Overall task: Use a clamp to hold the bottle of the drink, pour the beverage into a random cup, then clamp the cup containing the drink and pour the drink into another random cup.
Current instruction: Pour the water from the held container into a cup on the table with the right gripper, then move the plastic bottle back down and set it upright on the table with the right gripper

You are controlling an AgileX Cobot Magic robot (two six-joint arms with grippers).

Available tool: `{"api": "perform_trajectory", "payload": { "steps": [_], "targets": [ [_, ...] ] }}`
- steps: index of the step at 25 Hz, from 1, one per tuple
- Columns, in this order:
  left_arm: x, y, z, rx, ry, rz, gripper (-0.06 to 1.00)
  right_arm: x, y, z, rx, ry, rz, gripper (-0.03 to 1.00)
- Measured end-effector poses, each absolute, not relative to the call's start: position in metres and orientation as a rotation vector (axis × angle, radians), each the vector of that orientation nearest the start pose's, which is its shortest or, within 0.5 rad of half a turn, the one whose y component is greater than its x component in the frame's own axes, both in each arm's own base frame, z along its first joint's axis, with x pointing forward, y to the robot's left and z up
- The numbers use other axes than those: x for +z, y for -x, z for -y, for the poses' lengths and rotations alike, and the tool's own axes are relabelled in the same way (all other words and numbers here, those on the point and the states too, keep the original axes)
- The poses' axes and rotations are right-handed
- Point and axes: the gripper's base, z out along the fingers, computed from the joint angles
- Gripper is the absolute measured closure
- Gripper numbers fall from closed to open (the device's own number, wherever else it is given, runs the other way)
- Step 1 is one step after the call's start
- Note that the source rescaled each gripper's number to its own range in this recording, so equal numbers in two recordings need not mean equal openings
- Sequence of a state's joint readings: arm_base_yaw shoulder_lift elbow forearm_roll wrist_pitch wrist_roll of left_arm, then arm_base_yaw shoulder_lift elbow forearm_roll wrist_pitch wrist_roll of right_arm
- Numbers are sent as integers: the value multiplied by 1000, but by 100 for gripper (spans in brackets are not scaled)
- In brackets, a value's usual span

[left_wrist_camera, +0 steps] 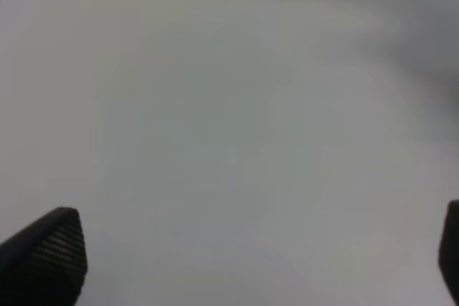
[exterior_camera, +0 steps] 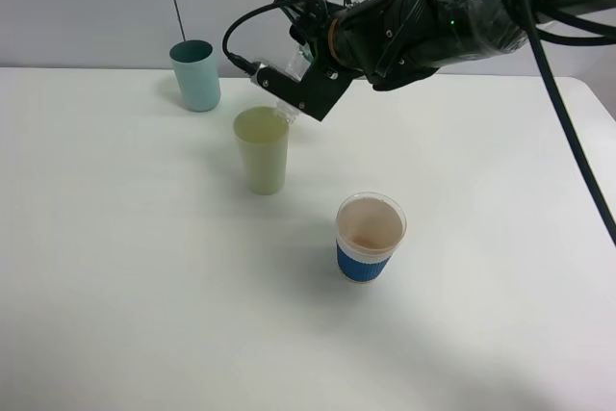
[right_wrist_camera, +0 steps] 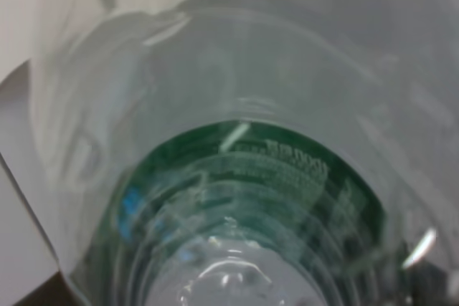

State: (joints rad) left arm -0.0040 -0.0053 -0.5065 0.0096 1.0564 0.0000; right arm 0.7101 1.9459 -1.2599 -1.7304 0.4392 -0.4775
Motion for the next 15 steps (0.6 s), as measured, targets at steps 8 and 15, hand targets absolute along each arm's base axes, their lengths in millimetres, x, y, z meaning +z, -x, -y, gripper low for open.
{"api": "perform_trajectory", "payload": {
  "steps": [8,15],
  "targets": [
    [279,6,-1,9,-4,-2028,-6,208,-352,-250,-1028,1925,-1085,97],
    [279,6,-1,9,-4,-2028,-6,215,-349,-250,-751,1595,-1427,97]
  ]
}}
